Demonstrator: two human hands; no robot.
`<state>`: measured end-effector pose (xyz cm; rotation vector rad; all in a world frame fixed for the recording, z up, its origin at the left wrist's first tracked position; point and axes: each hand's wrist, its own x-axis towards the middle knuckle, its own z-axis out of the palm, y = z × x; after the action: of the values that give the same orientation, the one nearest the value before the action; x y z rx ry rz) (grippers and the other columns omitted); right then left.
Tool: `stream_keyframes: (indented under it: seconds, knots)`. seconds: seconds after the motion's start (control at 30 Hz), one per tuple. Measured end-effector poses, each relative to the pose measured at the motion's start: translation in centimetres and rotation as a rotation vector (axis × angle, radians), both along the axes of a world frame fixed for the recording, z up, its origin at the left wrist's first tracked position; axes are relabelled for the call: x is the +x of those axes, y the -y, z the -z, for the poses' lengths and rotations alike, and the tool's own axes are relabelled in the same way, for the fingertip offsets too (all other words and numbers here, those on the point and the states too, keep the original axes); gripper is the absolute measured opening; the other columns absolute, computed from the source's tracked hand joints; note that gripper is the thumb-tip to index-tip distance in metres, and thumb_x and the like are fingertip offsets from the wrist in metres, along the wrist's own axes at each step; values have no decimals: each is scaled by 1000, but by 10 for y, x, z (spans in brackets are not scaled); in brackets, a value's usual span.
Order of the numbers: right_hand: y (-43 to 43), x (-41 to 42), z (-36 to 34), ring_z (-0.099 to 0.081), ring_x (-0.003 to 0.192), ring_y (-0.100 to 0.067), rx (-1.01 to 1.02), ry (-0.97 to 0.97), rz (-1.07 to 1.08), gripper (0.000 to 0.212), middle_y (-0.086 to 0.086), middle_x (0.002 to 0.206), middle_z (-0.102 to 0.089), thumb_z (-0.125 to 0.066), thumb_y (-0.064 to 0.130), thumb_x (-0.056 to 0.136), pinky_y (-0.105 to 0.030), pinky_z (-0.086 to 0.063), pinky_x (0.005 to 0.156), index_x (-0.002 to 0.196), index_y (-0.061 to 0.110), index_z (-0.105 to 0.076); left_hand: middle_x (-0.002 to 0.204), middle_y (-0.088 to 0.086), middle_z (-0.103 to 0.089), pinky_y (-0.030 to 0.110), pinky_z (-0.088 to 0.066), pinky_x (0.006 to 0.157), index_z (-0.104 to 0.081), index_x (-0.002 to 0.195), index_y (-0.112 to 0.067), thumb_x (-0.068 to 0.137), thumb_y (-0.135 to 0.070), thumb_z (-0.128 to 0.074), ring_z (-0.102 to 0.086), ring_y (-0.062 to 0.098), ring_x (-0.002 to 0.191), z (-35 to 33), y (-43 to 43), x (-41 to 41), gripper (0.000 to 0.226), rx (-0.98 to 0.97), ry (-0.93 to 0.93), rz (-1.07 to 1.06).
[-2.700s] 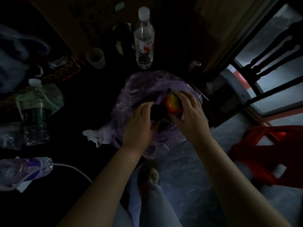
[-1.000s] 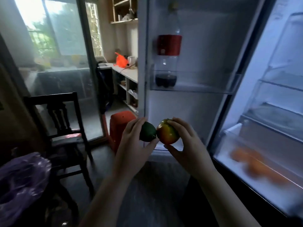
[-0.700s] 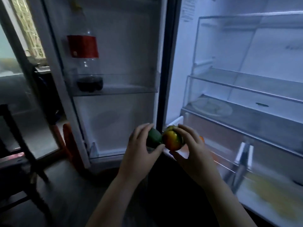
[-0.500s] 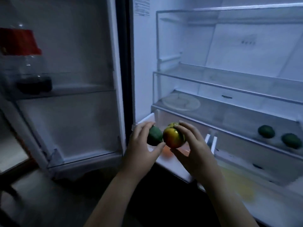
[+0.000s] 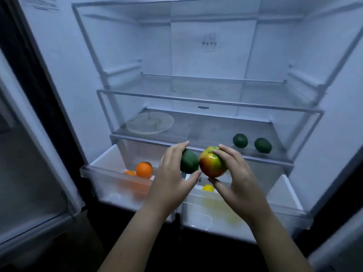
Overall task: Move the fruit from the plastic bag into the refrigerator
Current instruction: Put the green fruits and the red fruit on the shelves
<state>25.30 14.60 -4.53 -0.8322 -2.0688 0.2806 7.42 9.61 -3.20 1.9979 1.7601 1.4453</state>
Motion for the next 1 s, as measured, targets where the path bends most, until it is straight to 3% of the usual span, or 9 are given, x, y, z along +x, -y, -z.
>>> stream_keyframes:
  seconds: [0.2, 0.33, 0.57, 0.8, 1.0]
  knots:
    - [-24, 27, 3, -36, 134, -7, -10, 0, 126, 63, 8, 143, -39, -76, 14, 78, -27, -38, 104, 134, 22, -48, 131, -8, -44, 15, -31, 102, -41, 137, -19, 79, -37, -65, -40, 6, 125, 1, -50, 19, 65, -19, -47, 148]
    - [-44, 39, 0, -35, 135, -8, 2, 39, 220, 65, 9, 144, -39, -76, 17, 78, -28, -37, 105, 136, 24, -47, 133, -10, -41, 19, -33, 103, -37, 139, -21, 80, -38, -65, -38, 4, 126, 2, -88, 21, 67, -42, -104, 262]
    - [-85, 43, -29, -38, 132, -8, 58, 57, 329, 65, 8, 143, -40, -76, 19, 78, -24, -38, 103, 136, 23, -47, 137, -6, -40, 18, -29, 104, -36, 140, -21, 82, -33, -69, -37, 7, 127, -4, -162, 8, 69, -99, -210, 401]
    - [-113, 37, -54, -38, 133, -8, 124, 9, 398, 63, 4, 143, -41, -70, 28, 79, -18, -30, 109, 137, 19, -46, 136, -14, -37, 23, -34, 104, -33, 140, -28, 82, -45, -65, -36, 1, 127, 11, -215, 0, 69, -166, -256, 475]
    - [-134, 35, -71, -36, 134, -8, 175, -18, 471, 69, 3, 143, -40, -77, 17, 76, -20, -33, 108, 137, 17, -45, 133, -13, -39, 13, -31, 97, -35, 139, -26, 83, -42, -65, -38, 2, 122, 19, -242, 4, 66, -209, -255, 513]
